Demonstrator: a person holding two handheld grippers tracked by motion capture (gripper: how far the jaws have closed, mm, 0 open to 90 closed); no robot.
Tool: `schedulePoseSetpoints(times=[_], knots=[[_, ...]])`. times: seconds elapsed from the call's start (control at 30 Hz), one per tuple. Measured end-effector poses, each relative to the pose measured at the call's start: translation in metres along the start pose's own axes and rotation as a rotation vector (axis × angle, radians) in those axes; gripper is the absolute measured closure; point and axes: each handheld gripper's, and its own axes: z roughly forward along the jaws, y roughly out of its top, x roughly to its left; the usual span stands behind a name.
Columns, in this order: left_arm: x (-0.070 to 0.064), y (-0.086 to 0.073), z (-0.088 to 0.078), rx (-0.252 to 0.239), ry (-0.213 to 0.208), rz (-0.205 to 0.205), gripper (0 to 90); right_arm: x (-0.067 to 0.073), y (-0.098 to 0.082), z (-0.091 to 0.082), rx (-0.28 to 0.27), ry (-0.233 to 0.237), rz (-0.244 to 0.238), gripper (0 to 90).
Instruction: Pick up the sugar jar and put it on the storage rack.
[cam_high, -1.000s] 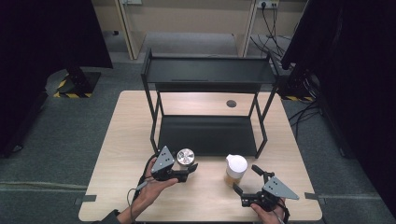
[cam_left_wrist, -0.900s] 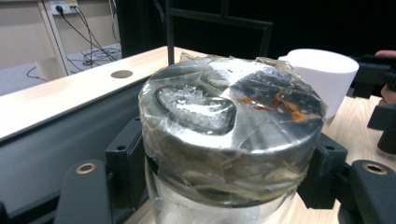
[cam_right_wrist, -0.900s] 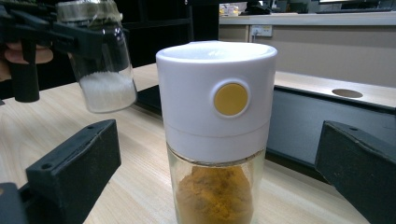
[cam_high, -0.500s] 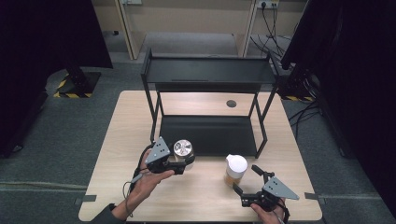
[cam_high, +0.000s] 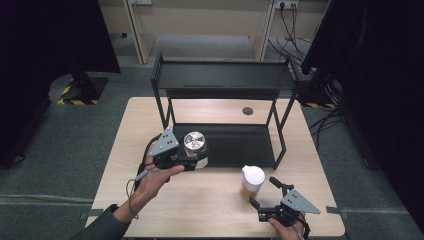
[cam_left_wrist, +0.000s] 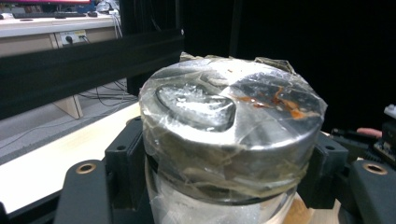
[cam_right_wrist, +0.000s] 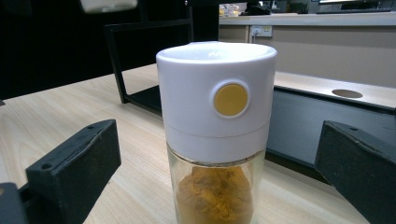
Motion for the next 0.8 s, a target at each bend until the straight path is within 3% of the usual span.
schedulePoseSetpoints(times=[0.8], knots=[[0.011,0.074,-0.009,-0.032,0.022,-0.015,30.9,0.0,0.0,0.001,0.001,0.001,0.005,0.5]])
